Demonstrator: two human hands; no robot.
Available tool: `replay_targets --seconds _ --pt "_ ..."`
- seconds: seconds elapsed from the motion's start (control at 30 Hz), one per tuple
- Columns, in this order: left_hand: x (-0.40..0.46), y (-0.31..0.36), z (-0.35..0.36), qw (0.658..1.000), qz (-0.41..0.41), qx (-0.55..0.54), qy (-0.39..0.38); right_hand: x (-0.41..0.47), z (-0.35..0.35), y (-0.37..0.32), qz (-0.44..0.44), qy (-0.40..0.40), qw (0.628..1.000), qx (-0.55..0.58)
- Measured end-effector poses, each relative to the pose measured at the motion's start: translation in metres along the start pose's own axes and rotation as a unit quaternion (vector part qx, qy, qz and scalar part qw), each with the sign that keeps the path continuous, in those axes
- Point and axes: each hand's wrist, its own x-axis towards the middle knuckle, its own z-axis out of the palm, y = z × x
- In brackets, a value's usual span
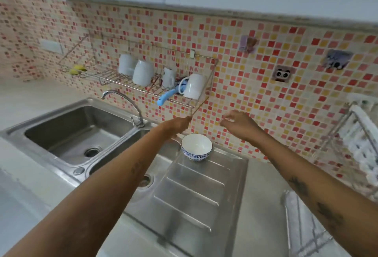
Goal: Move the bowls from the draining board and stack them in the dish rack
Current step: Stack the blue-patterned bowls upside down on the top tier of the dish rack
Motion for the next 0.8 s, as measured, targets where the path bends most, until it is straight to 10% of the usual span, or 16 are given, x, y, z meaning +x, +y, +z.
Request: replay_targets --seconds 0.37,0.8 --pt "0.126 -0.135 0.005 0.974 -0.171 -0.137 -0.061 0.111 0.126 0.088 0.242 -0.065 0.953 0.172" --pt "0.215 -0.131 0.062 0.911 -0.183 -0.361 -0.076 0.187 0.206 0.143 0.353 -0.051 0.846 0.397"
